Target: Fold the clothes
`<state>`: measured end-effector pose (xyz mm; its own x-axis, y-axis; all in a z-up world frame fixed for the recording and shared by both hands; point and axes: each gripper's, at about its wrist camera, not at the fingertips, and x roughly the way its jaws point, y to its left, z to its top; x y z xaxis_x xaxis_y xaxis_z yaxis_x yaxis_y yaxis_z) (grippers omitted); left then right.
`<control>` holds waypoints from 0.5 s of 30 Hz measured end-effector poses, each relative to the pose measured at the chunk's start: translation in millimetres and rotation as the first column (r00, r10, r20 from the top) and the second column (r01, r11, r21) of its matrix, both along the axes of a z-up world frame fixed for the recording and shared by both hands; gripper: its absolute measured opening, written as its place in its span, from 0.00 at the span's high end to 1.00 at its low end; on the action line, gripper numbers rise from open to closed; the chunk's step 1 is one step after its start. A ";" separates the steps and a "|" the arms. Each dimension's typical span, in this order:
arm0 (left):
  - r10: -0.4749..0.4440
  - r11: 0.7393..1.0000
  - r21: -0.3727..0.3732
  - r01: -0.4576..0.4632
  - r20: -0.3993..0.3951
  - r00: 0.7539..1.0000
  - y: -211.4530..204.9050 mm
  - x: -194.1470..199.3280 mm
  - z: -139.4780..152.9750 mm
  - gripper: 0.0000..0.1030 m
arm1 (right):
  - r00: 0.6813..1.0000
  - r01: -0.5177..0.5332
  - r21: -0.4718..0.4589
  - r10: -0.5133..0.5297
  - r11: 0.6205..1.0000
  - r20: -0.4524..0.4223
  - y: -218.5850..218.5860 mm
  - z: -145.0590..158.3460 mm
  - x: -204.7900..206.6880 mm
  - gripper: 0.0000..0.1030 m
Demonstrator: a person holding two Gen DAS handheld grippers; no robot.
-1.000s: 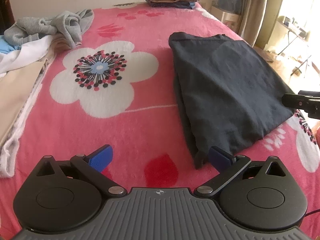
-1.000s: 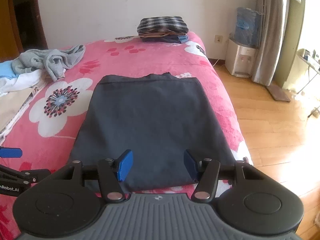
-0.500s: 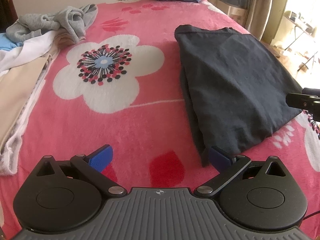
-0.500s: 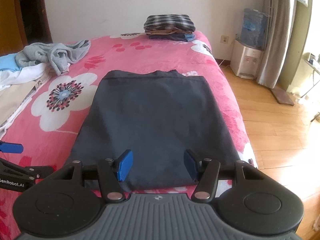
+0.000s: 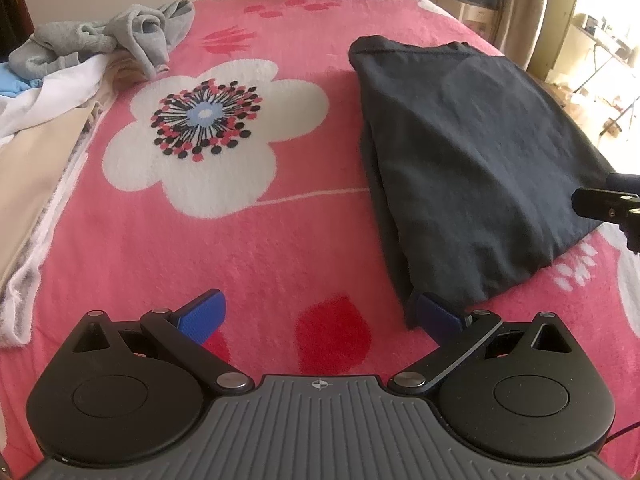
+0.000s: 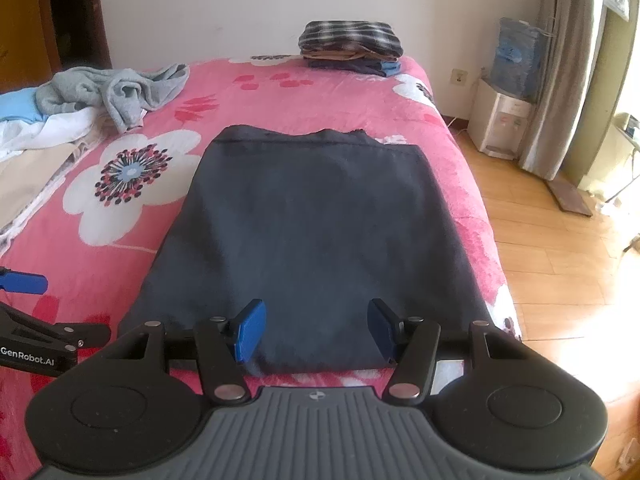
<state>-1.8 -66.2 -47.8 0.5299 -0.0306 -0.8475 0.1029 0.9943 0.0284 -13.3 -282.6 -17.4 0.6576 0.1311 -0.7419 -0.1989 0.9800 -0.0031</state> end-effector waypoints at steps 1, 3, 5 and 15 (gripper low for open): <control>-0.002 1.000 0.001 0.002 -0.001 1.000 -0.9 -0.3 -0.2 0.00 | 1.000 -0.004 -0.002 0.004 1.000 0.001 0.5 0.0 -0.6 0.42; -0.004 1.000 0.001 0.004 0.000 1.000 -1.6 -0.8 0.0 0.00 | 1.000 -0.009 -0.009 0.009 1.000 0.001 1.0 0.0 -1.2 0.42; -0.005 1.000 -0.003 0.006 0.003 1.000 -1.4 -1.3 0.9 0.00 | 1.000 -0.012 -0.013 0.012 1.000 0.001 1.2 -0.2 -1.2 0.42; 0.019 0.998 -0.053 -0.018 0.021 1.000 2.5 -0.4 4.0 0.00 | 1.000 -0.011 -0.016 0.011 1.000 -0.007 1.8 -0.5 -1.3 0.42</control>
